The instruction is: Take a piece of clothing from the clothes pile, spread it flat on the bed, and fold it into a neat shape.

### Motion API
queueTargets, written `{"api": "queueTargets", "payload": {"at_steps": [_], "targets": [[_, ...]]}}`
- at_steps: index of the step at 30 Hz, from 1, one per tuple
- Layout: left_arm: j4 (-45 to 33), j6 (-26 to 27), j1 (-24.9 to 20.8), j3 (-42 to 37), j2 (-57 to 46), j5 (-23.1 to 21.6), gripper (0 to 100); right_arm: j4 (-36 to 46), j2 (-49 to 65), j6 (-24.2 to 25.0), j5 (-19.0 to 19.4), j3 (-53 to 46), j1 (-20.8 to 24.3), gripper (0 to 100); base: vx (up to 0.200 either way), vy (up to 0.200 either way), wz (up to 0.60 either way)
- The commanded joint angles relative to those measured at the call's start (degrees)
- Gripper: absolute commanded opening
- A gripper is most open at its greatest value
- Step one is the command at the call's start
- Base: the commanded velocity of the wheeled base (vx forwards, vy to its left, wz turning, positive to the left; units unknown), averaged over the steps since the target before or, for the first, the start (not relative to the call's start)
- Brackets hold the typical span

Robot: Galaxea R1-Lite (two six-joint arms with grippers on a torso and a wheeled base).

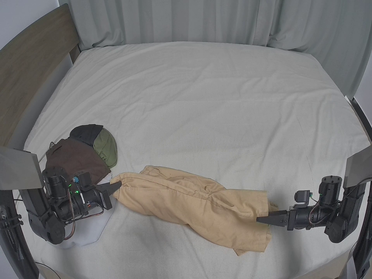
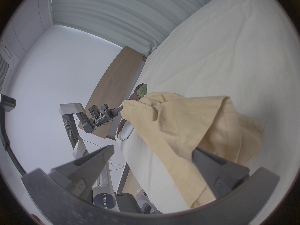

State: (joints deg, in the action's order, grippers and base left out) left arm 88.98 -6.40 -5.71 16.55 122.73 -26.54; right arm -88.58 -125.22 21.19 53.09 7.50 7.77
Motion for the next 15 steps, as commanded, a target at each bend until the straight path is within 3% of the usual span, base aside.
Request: {"api": "queueTargets", "payload": {"at_steps": [1,11,15], "targets": [[0.14,-0.02,-0.01,-0.03,0.05,0.0,0,-0.02,-1.34,-0.01,-0.27,0.33,1.29,100,0.0,0.0,0.0],[0.14,-0.02,-0.01,-0.03,0.05,0.0,0,-0.02,-5.47,-0.71,-6.33,2.61,2.34,100,0.0,0.0,0.0],[0.14,-0.02,-0.1,-0.03,0.05,0.0,0,-0.02,-6.79,-1.94,-7.04,3.23,2.43,100,0.0,0.0,0.0]]}}
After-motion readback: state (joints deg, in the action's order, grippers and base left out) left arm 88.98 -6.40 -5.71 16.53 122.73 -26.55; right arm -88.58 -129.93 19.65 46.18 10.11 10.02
